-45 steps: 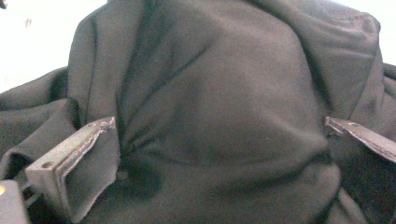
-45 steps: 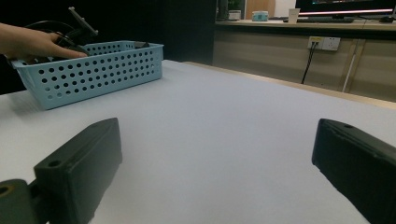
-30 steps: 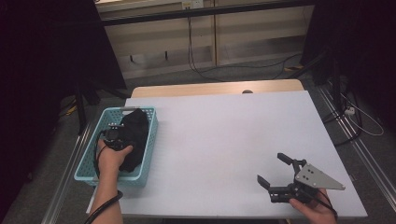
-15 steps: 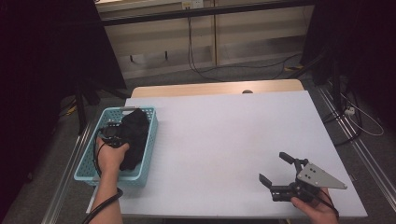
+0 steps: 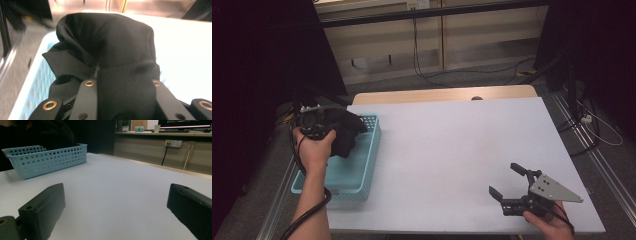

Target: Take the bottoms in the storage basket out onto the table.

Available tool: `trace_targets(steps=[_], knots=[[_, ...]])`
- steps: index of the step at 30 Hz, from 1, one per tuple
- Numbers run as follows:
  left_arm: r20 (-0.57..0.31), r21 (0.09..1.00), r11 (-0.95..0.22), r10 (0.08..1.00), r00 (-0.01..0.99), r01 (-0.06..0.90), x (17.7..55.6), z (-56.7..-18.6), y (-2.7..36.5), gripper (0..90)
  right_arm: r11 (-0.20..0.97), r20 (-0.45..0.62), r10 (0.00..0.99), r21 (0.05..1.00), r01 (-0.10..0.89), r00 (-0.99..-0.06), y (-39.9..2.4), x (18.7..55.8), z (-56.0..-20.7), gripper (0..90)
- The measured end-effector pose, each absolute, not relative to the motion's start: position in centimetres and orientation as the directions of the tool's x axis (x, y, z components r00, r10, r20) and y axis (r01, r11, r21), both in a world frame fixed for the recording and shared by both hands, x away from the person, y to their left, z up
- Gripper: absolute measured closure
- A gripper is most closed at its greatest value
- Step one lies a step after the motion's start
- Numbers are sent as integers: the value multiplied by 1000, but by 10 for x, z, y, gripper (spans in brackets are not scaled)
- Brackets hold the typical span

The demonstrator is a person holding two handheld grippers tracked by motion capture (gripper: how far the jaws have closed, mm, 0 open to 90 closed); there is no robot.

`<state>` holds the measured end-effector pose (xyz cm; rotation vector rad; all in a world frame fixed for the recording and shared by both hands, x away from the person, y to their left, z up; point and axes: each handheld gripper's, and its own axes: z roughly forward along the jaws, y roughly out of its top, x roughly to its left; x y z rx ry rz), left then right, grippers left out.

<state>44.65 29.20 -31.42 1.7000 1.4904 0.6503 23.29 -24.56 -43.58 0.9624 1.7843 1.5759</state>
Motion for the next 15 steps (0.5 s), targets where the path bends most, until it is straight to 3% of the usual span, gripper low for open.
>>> trace_targets(steps=[6,15], knots=[[-144,889,-32,928,343,458,439,-272,260,734,54,40,811,988,143,-583,-245,233,-436,9],[-147,895,-120,830,538,429,428,-279,198,729,57,39,813,988,146,-581,-244,233,-436,8]])
